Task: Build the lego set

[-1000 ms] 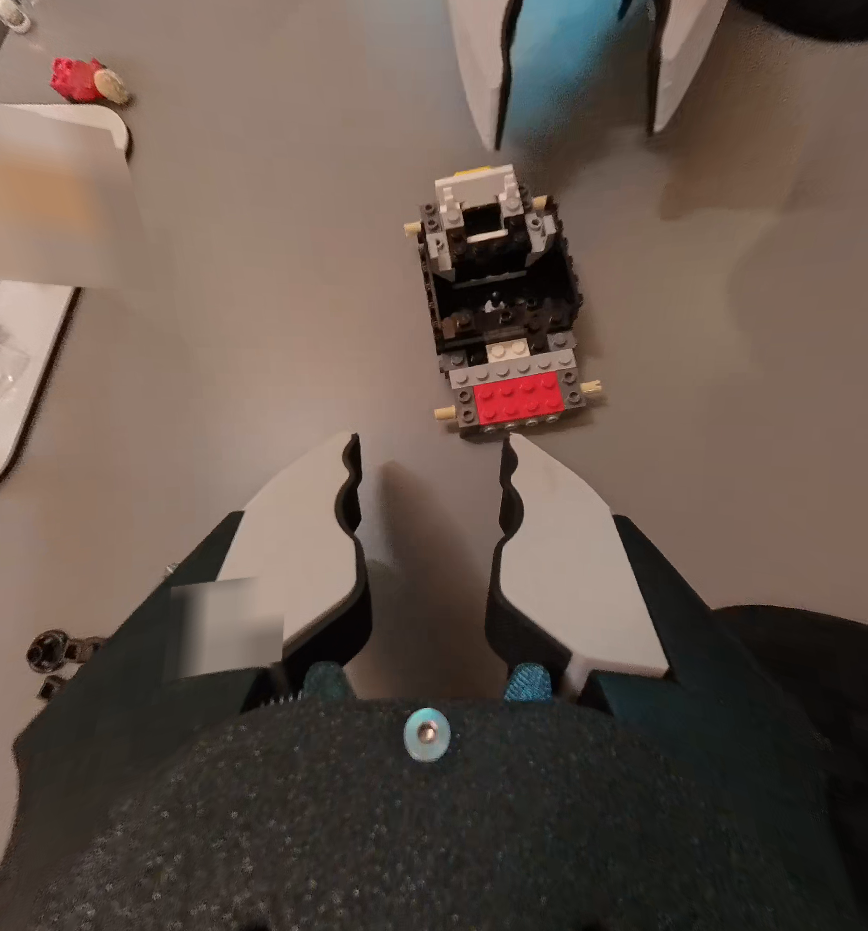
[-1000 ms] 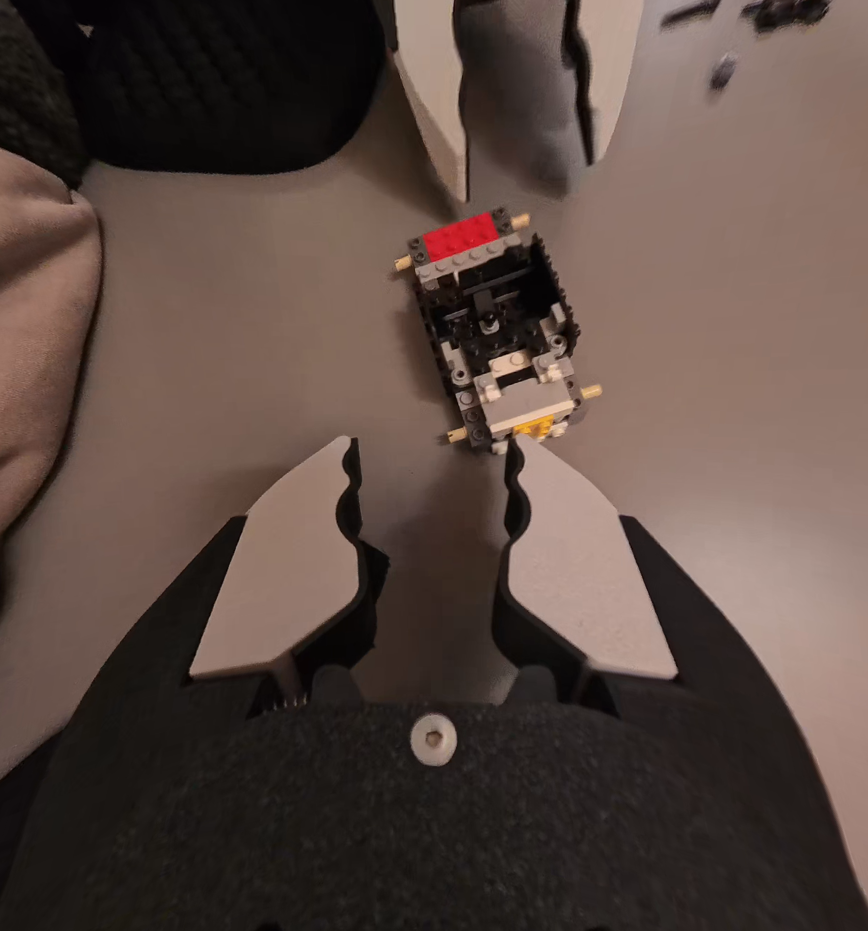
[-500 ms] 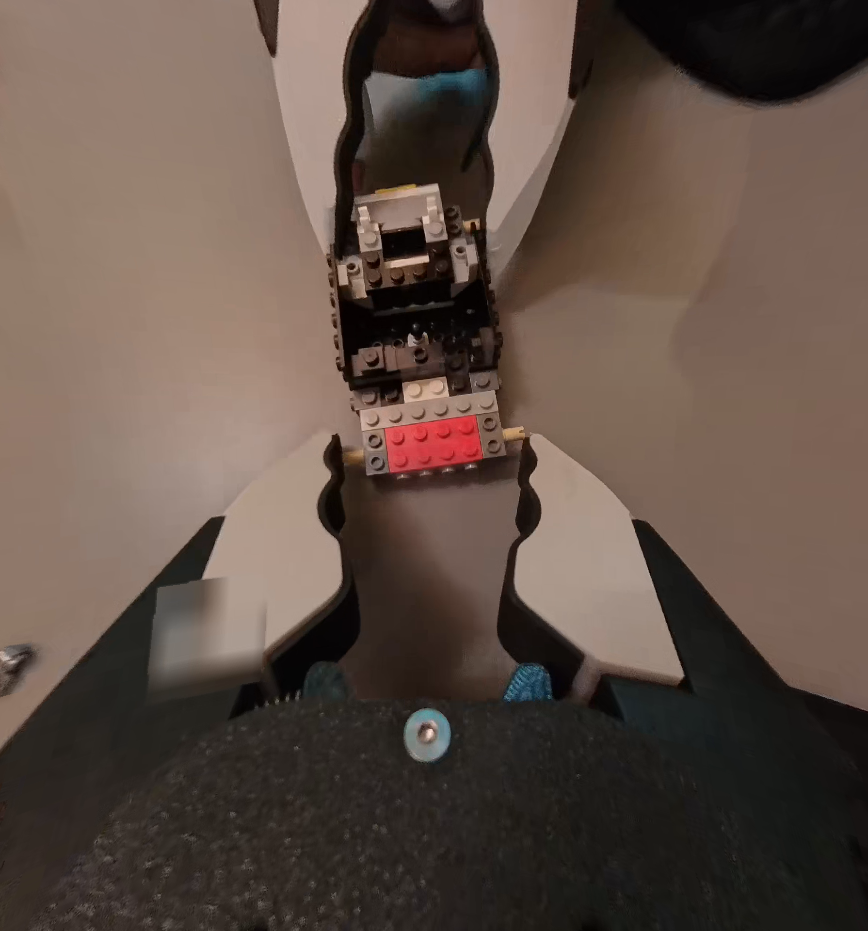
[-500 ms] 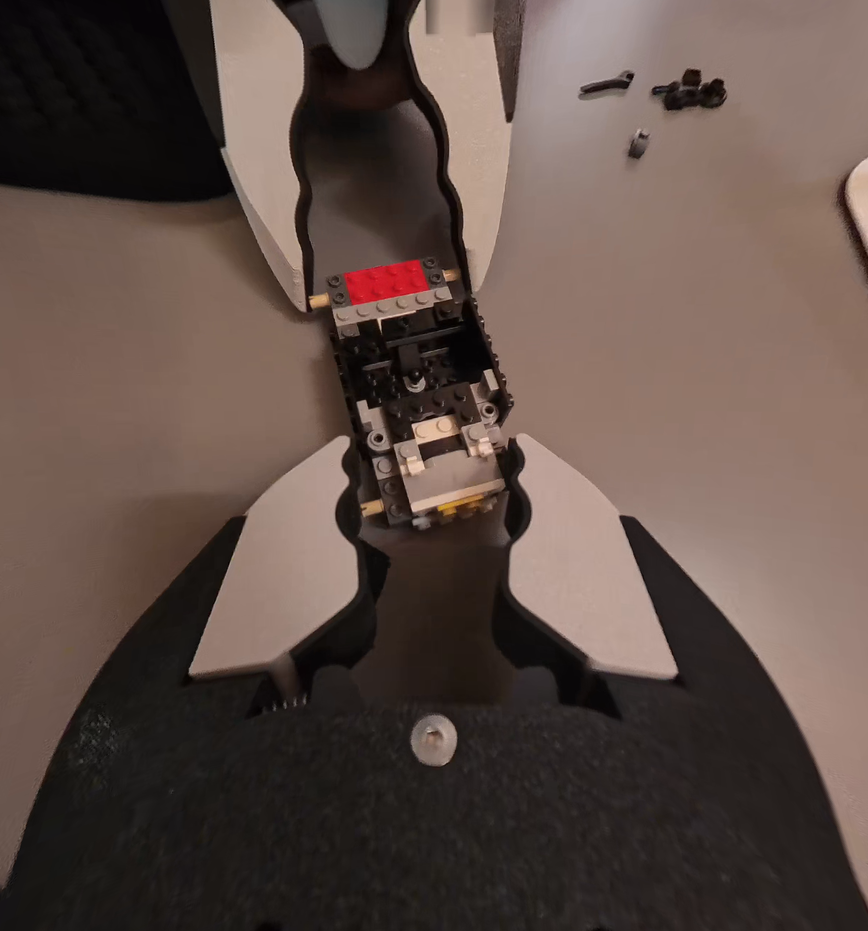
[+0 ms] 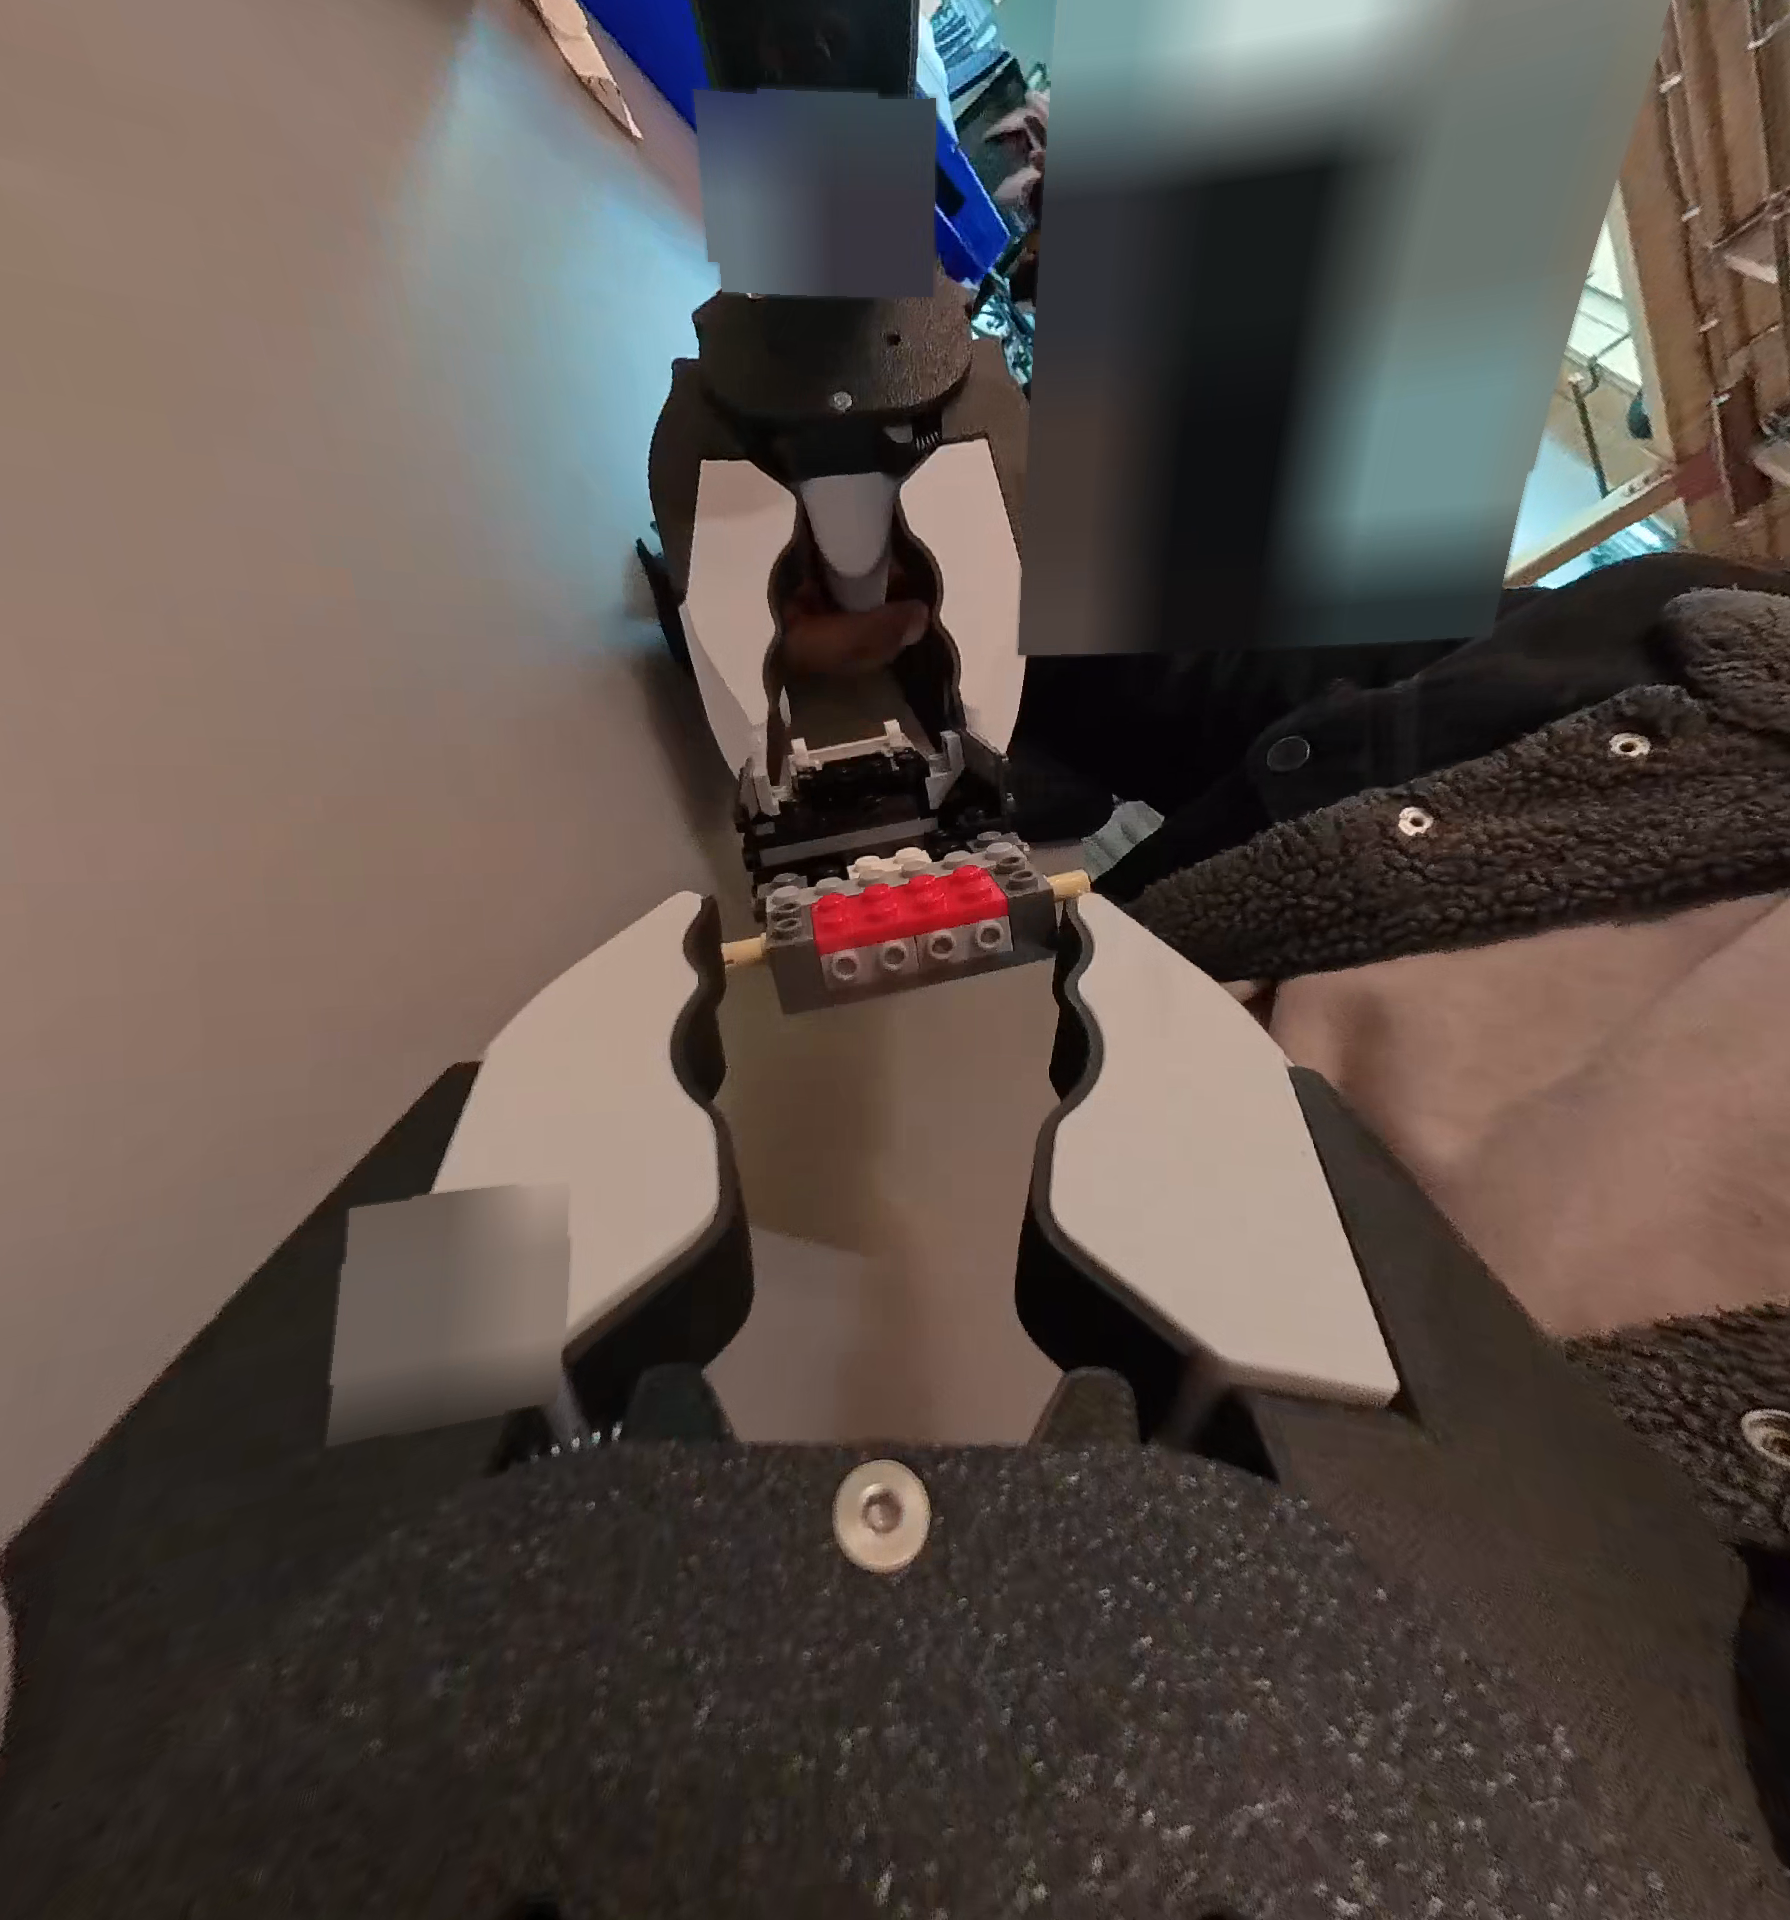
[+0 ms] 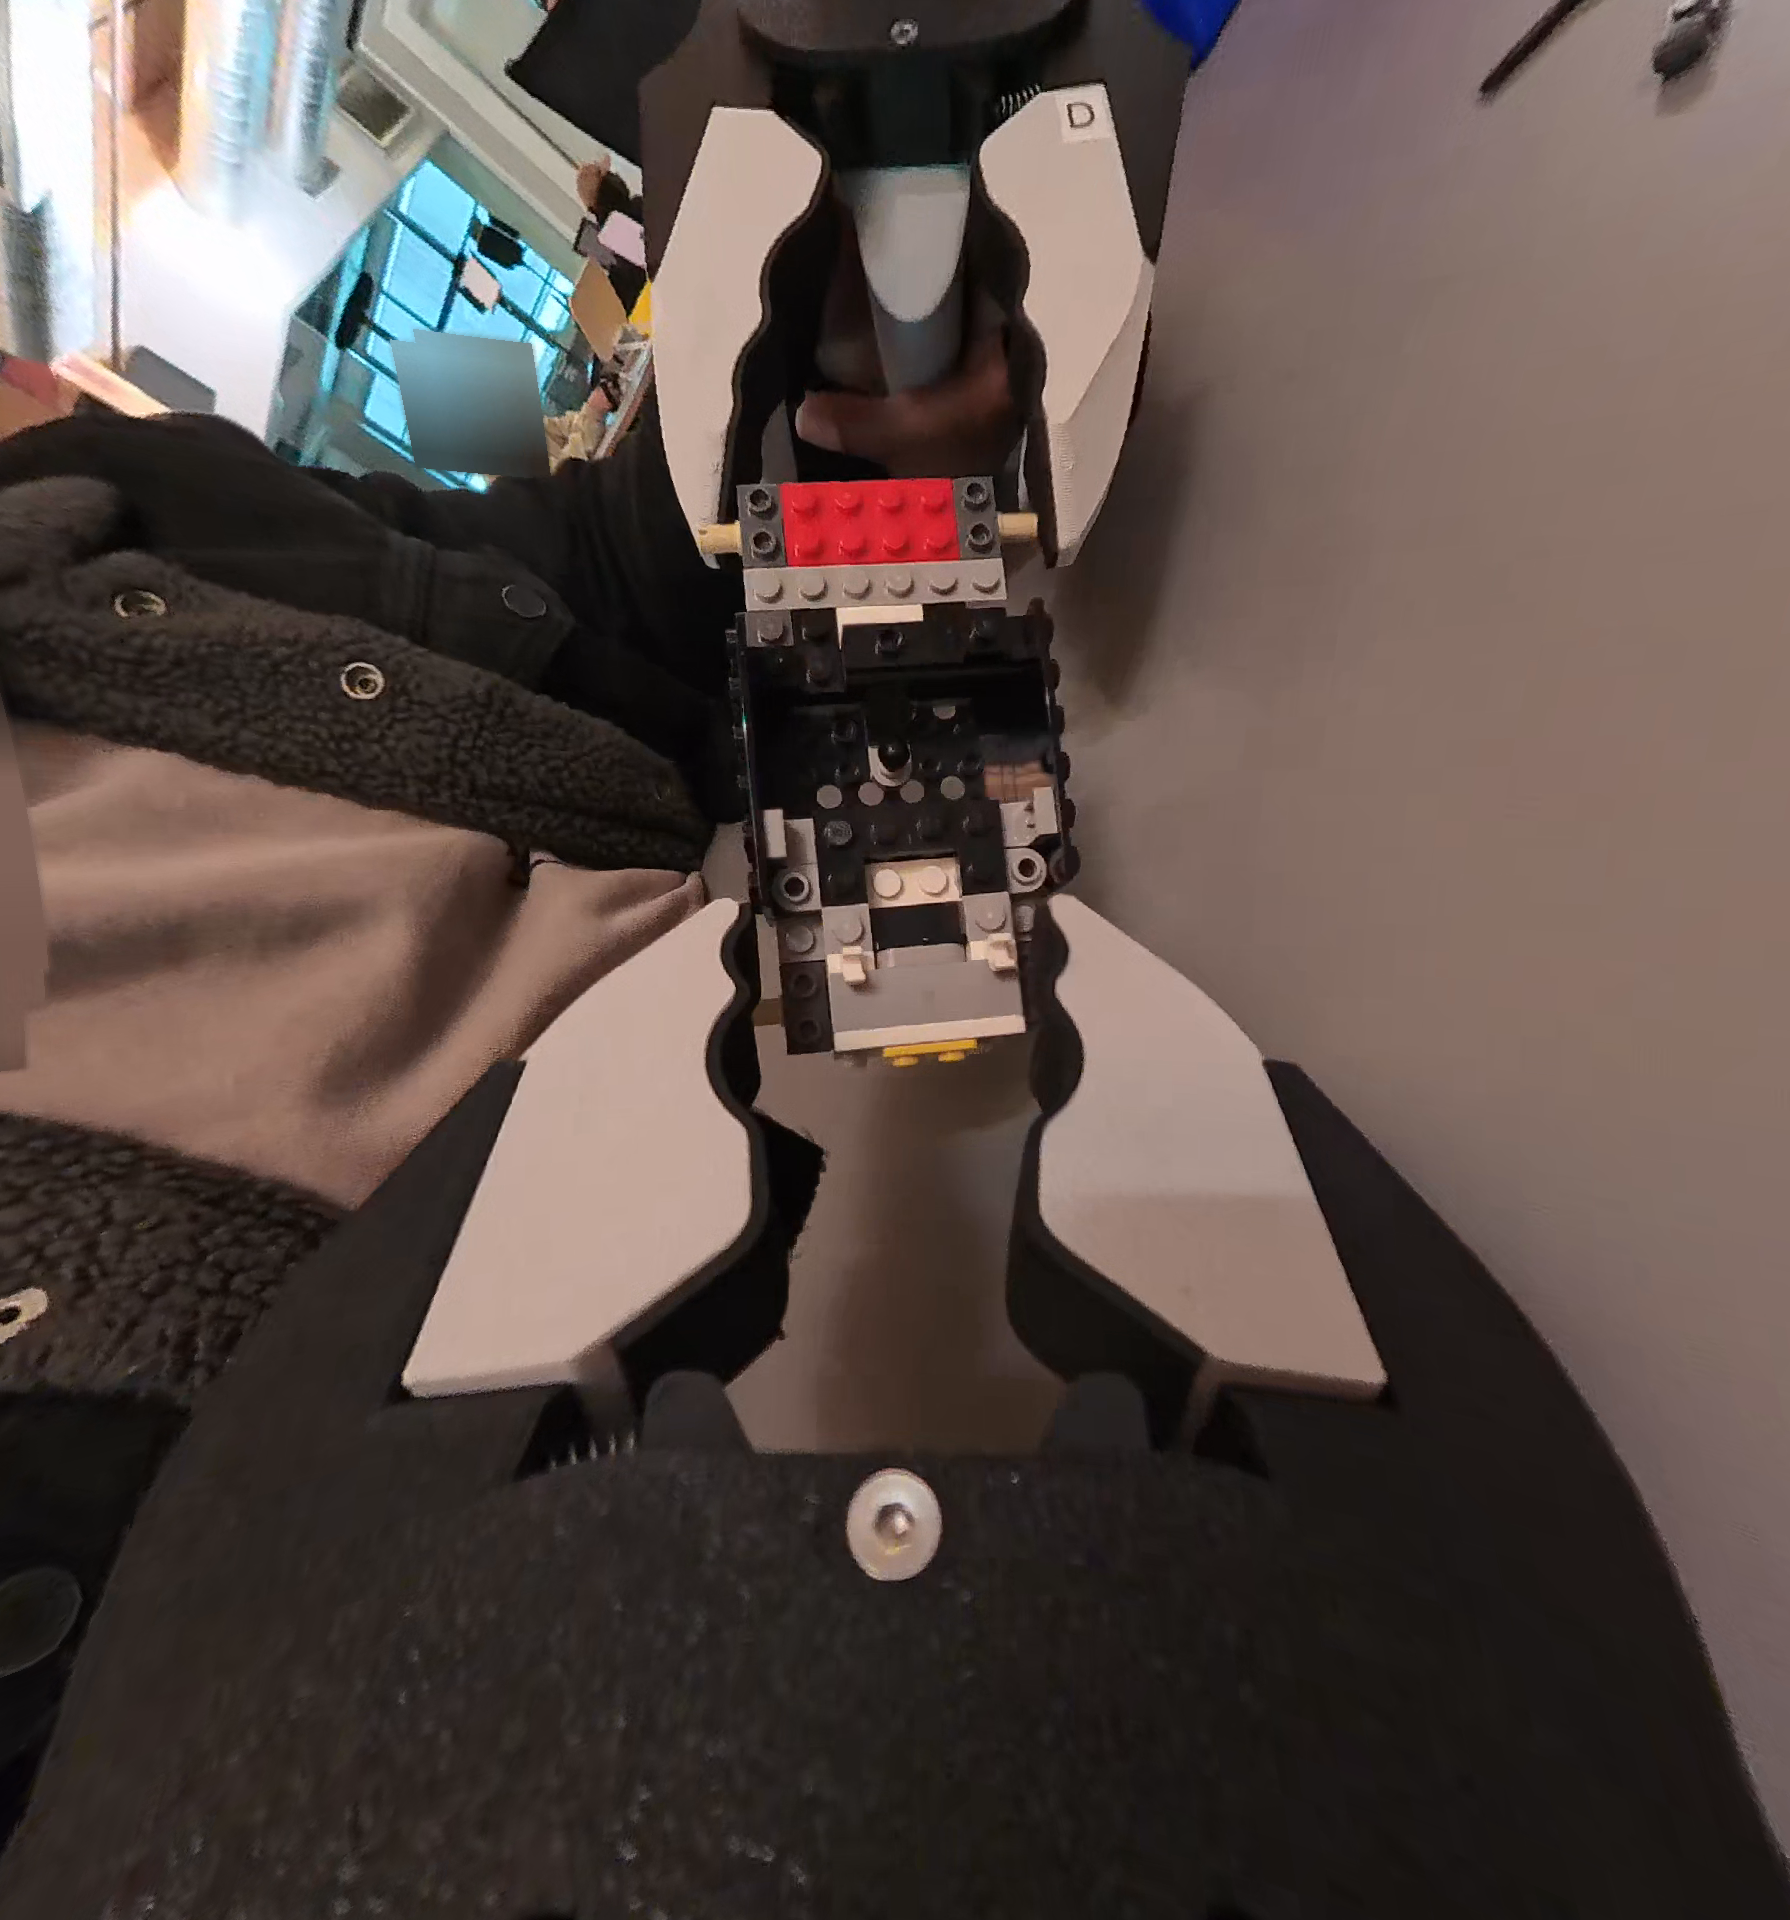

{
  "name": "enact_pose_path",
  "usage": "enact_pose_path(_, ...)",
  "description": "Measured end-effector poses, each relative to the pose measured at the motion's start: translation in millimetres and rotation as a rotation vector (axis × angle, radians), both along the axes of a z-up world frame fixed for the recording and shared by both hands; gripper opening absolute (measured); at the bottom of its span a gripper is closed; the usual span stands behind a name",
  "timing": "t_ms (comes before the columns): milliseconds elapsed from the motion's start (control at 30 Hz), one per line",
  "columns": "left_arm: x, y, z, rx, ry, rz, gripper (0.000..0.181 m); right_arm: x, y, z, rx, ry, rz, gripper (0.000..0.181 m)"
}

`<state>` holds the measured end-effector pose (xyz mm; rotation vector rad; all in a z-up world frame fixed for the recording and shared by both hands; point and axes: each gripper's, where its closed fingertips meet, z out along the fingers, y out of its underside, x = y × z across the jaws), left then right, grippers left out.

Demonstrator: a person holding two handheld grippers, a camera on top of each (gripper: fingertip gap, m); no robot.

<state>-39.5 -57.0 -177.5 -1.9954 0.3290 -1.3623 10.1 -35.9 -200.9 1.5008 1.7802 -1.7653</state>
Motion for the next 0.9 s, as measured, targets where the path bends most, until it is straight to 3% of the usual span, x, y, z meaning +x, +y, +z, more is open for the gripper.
enact_pose_path(200, 0, 4, 7, 0.027, 0.041, 0.047, 0.061, 0, 1, 2, 0.010, 0.051, -0.001, 0.049)
enact_pose_path(533, 7, 5, 4, 0.193, 0.359, 0.080, 0.061, -6, 5, -18, 0.388, 0.177, -0.024, 0.053)
enact_pose_path(800, -4, 21, 2, 0.177, 0.424, 0.223, 0.061, -29, 21, 25, 0.880, 0.404, -0.259, 0.061)
enact_pose_path(900, -4, 26, 2, 0.153, 0.428, 0.289, 0.061, -44, 11, 17, 1.095, 0.433, -0.324, 0.060)
